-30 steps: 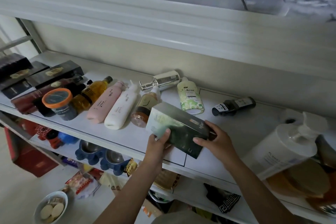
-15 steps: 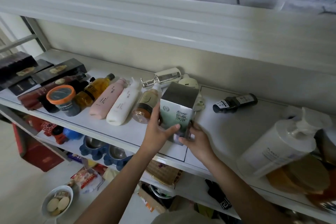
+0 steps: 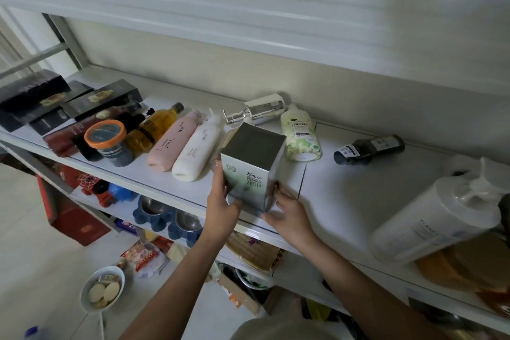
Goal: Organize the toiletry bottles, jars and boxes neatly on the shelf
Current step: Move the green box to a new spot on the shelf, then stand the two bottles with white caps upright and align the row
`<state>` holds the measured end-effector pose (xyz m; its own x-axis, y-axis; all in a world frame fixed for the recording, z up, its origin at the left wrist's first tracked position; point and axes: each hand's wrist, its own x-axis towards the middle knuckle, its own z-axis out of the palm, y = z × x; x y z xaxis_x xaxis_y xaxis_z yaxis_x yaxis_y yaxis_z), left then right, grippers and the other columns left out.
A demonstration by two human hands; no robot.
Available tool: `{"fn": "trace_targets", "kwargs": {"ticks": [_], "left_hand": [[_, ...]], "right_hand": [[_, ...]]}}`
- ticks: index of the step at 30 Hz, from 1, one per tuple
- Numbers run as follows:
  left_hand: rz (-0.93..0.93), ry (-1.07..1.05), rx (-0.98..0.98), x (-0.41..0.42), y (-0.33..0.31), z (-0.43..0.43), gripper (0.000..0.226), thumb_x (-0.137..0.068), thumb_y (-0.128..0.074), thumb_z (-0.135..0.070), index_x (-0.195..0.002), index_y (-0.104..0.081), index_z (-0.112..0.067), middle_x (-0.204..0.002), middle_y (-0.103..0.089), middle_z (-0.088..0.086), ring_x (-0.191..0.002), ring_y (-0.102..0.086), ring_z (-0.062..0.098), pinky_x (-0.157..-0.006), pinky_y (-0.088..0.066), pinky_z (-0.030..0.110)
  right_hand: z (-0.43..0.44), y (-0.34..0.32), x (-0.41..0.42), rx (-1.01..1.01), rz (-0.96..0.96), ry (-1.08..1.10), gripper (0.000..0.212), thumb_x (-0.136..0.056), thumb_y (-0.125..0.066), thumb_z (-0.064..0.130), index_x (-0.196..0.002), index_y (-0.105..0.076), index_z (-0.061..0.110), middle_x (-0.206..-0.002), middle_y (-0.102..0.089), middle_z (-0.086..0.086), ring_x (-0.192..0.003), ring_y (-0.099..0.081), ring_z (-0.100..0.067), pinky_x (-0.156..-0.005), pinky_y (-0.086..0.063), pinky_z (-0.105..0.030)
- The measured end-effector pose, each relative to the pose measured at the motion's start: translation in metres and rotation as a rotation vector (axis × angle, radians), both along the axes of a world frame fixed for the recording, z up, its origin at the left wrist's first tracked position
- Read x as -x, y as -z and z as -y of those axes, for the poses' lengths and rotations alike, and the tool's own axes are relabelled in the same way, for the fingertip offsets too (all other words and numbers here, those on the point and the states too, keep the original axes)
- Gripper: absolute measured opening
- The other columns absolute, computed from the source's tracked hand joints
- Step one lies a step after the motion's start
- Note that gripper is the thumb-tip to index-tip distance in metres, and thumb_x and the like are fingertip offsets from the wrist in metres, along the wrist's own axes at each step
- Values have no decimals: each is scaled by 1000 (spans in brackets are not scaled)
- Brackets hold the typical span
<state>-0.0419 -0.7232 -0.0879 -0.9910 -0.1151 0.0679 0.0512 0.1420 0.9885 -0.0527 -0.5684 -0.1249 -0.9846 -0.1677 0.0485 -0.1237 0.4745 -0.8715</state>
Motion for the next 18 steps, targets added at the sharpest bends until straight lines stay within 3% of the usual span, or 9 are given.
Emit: {"fn": "trace_targets", "kwargs": {"ticks": [6,13,16,18], "left_hand": [[9,-39,-8,-7,6,-2,90,-73,-42,30,-148,-20,-13,-140,-43,1,-117,-41,-20,-94,-39,5],[20,-25,-17,-13,4,-1,86,-75,-44,28,-147,-22,-14,-125,-46,-21,-113,-43,-22,-92,-40,4],[14,-14,-29,-17,3,0,85,-75,-45,28,-145,-25,-17,-123,-47,-22,-114,-45,-18,-91,-41,5],[21,-3,-29,-18,4,1,85,-75,-46,26,-144,-26,-19,-123,-48,-22,-117,-45,-14,-89,-42,4]], "right_hand": [[4,1,-5,-14,35,12,55,-70,-73,6,-123,-57,5,-142,-42,-1,-131,-44,-17,-108,-40,-38],[7,1,-16,21,37,33,58,-71,-73,1,-126,-54,4,-130,-42,12,-124,-46,-11,-103,-39,-23],[8,0,-21,34,32,36,55,-71,-74,2,-122,-56,2,-125,-45,10,-118,-48,-8,-103,-43,-27],[9,-4,-24,50,48,40,54,-72,-74,1,-122,-56,1,-123,-46,7,-114,-47,-4,-101,-42,-22]]}}
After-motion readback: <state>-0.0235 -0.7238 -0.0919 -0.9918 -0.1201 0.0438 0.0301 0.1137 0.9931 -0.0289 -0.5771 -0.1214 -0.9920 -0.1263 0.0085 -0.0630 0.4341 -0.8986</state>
